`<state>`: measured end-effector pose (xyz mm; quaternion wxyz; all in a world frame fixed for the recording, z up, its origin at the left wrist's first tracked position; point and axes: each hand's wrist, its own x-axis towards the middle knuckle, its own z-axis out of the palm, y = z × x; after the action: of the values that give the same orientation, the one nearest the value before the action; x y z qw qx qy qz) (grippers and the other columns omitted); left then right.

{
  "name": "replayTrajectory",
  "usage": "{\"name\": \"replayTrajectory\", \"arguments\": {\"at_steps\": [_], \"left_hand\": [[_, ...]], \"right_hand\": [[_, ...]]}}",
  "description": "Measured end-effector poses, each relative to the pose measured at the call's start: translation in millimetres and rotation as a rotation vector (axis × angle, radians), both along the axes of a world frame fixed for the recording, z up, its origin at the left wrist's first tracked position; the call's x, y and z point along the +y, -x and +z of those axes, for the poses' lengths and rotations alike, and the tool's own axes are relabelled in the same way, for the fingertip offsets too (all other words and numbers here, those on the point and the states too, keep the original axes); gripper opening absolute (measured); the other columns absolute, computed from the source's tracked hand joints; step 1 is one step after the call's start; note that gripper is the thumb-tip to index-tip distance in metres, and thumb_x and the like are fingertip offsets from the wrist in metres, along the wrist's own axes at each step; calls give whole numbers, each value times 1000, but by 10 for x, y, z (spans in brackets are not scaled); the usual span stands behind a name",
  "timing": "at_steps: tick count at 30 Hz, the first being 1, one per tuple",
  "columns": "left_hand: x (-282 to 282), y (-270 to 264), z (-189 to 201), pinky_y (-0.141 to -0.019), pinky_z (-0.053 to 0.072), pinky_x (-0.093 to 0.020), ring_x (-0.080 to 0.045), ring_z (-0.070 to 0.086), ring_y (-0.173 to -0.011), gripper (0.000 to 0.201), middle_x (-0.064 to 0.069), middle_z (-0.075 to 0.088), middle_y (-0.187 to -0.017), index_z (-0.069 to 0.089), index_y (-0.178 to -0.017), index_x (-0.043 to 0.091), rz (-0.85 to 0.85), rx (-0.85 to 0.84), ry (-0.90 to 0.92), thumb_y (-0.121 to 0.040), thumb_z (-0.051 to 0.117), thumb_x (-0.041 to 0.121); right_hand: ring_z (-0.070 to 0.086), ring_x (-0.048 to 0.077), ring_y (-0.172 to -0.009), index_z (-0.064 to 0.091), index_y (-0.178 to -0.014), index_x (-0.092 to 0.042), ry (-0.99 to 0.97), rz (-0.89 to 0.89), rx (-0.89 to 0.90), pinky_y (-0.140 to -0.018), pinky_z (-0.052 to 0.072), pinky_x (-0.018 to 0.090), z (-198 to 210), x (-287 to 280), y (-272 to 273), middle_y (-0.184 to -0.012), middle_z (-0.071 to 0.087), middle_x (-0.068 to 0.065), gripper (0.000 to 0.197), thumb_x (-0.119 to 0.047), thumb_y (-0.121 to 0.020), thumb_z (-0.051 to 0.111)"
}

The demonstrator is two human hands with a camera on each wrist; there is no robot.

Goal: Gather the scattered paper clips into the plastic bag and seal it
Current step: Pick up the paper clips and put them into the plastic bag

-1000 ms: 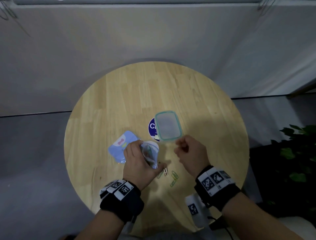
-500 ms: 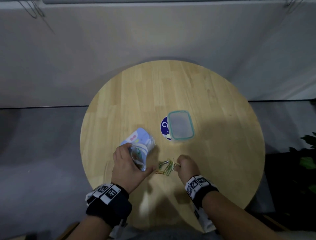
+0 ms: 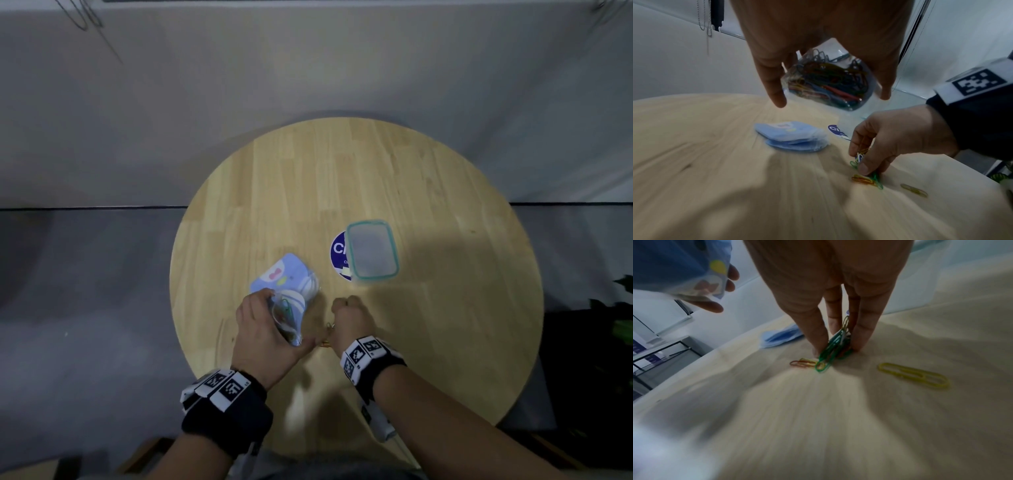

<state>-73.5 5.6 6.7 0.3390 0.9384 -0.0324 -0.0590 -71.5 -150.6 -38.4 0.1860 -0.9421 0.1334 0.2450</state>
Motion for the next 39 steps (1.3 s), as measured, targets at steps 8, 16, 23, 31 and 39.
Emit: {"name": "replayTrajectory", "arguments": {"at_steps": [8, 16, 23, 31, 39], "left_hand": [[-26, 47, -17, -87, 28, -23, -19, 40, -104, 107, 3, 38, -106, 44, -121, 7, 5, 36, 19, -39, 63, 72], [-113, 61, -159, -87, 21, -13, -20, 39, -105, 101, -1, 40, -108, 43, -121, 6, -67, 35, 14, -44, 88, 54], [-247, 75, -242, -83, 31, -22, -17, 39, -99, 90, 1, 42, -103, 38, -112, 17, -138, -1, 54, -44, 79, 59], [-533, 9, -74, -81, 34, -24, -21, 38, -92, 82, -3, 44, -97, 42, -107, 12, -311, -178, 1, -44, 74, 53], [-659, 11, -16, -75, 33, -29, -21, 36, -85, 71, -4, 43, -90, 41, -101, 13, -311, -243, 4, -45, 75, 41]], "right_hand": [[53, 25, -112, 54, -118, -16, -136, 57, -72, -93, 41, 28, 90, -238, 86, -119, 55, 8, 54, 10, -72, 51], [62, 28, -91, 61, -95, -13, -236, -127, -27, -73, 44, 24, 96, -339, 124, -98, 66, 11, 33, 8, -73, 49], [58, 15, -65, 61, -62, -23, -529, -521, -133, -63, 46, 23, 531, -536, 100, -70, 66, 1, 32, 8, -61, 69], [56, 18, -67, 73, -86, -2, -305, -48, 38, -46, 42, 18, 1301, -512, -148, -79, 66, 7, 21, 7, -73, 59], [65, 23, -67, 73, -89, 0, -188, 23, 210, -67, 56, 31, 1466, -590, -255, -83, 72, 16, 24, 10, -69, 64]]}}
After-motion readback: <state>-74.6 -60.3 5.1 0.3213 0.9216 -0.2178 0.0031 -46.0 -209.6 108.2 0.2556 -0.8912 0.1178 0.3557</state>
